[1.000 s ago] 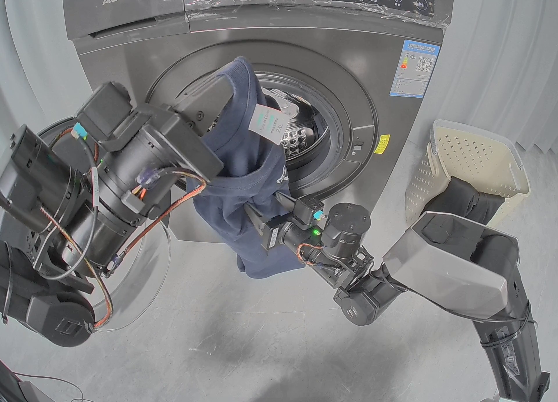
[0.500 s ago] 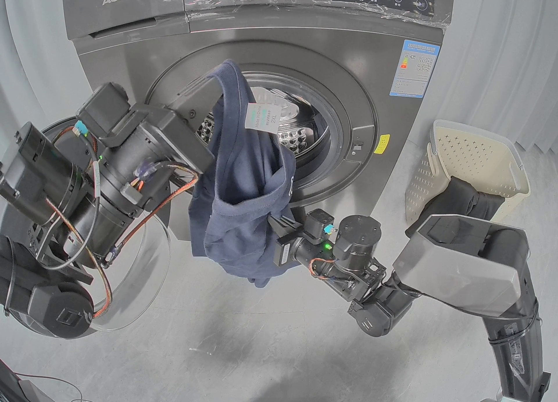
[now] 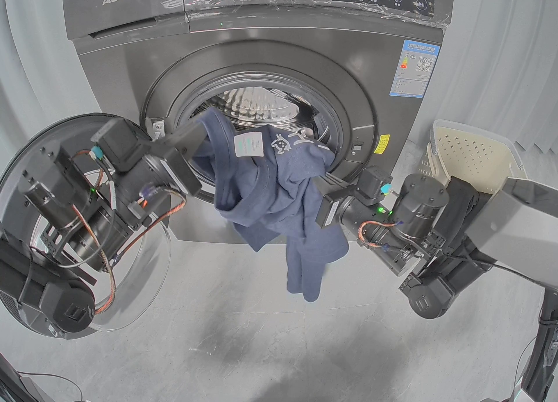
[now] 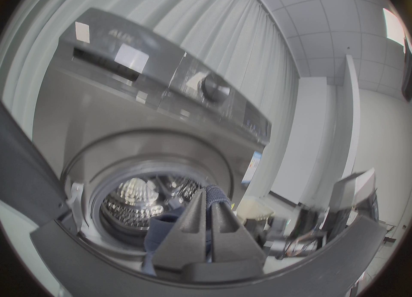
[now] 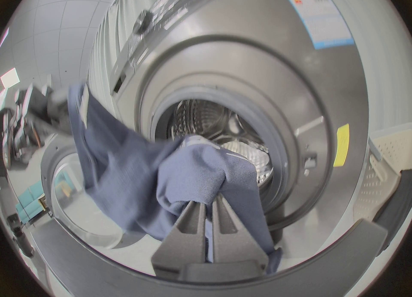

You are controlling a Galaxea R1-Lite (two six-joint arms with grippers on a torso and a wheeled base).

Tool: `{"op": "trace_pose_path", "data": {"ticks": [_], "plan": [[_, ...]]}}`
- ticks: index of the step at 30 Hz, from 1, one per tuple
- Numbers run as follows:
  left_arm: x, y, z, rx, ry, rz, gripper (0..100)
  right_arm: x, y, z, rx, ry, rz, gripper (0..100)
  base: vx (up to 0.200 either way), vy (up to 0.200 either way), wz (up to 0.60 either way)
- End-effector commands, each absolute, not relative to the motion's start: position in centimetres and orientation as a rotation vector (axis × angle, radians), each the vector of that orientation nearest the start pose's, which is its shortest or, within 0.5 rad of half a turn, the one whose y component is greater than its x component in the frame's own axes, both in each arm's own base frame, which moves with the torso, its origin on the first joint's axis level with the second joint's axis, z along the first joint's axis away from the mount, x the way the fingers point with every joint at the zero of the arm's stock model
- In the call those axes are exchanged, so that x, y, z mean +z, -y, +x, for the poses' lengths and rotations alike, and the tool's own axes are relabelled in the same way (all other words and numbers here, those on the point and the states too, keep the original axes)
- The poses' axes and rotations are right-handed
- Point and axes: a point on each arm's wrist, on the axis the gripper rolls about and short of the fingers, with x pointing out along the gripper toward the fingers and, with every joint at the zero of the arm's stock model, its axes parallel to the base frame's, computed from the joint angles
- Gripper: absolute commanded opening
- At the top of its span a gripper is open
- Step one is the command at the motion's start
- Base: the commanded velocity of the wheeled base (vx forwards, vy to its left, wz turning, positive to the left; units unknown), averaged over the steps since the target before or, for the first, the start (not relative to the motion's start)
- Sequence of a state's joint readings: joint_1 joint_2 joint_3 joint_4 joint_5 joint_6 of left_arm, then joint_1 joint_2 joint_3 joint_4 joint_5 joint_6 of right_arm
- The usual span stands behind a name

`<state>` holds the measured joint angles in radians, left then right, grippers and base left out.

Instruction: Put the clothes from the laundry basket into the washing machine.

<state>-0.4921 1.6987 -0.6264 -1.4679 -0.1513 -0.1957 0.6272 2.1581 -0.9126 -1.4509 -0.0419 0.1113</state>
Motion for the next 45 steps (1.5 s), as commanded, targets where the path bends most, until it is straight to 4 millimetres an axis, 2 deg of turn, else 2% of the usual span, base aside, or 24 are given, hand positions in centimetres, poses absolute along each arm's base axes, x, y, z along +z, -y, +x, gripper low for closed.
{"op": "trace_pose_path", "data": {"ticks": [1,5,9,10,17,18,25,31,32,33,36,40,42,45], "plan": [[17.8,13.3,26.1,-0.644,0.178,-0.221,0,16.2,-21.9,30.1,0.598,0.229,0.200,0,0.000,0.000,0.00],[15.1,13.3,26.0,-0.675,0.075,-0.203,0,16.3,-21.9,30.0,0.602,0.231,0.203,0,0.000,0.000,0.00],[14.4,13.2,25.9,-0.685,0.048,-0.197,0,16.3,-22.0,30.0,0.603,0.234,0.204,0,0.000,0.000,0.00],[13.1,13.1,25.7,-0.700,-0.006,-0.190,0,16.5,-22.1,29.9,0.610,0.239,0.206,0,0.000,0.000,0.00],[11.7,13.3,25.7,-0.730,-0.046,-0.187,0,16.5,-22.4,29.6,0.619,0.239,0.210,0,0.000,0.000,0.00],[11.7,13.3,25.7,-0.732,-0.047,-0.187,100,16.5,-22.4,29.6,0.619,0.238,0.209,0,0.000,0.000,0.00],[10.0,13.0,25.0,-0.736,-0.124,-0.177,100,16.6,-22.6,29.8,0.619,0.247,0.212,0,0.000,0.000,0.00],[6.6,12.9,24.1,-0.774,-0.231,-0.067,100,17.0,-22.7,30.0,0.618,0.260,0.217,0,0.000,0.000,0.00],[6.6,12.9,24.1,-0.774,-0.231,-0.067,100,17.0,-22.7,30.0,0.618,0.260,0.217,0,0.000,0.000,0.00],[5.7,12.7,23.7,-0.801,-0.265,-0.023,100,17.1,-22.6,30.1,0.617,0.264,0.218,0,0.000,0.000,0.00],[4.9,12.6,23.3,-0.840,-0.289,0.017,100,17.2,-22.6,30.2,0.614,0.269,0.219,0,0.000,0.000,0.00],[5.2,12.8,23.6,-0.852,-0.265,0.017,100,17.2,-22.8,30.1,0.620,0.270,0.221,0,0.000,0.000,0.00],[6.1,13.1,24.2,-0.851,-0.216,0.006,100,17.1,-22.8,30.1,0.621,0.267,0.220,0,0.000,0.000,0.00],[8.5,13.8,25.3,-0.846,-0.096,-0.006,100,17.1,-23.1,29.8,0.630,0.265,0.221,0,0.000,0.000,0.00]]}}
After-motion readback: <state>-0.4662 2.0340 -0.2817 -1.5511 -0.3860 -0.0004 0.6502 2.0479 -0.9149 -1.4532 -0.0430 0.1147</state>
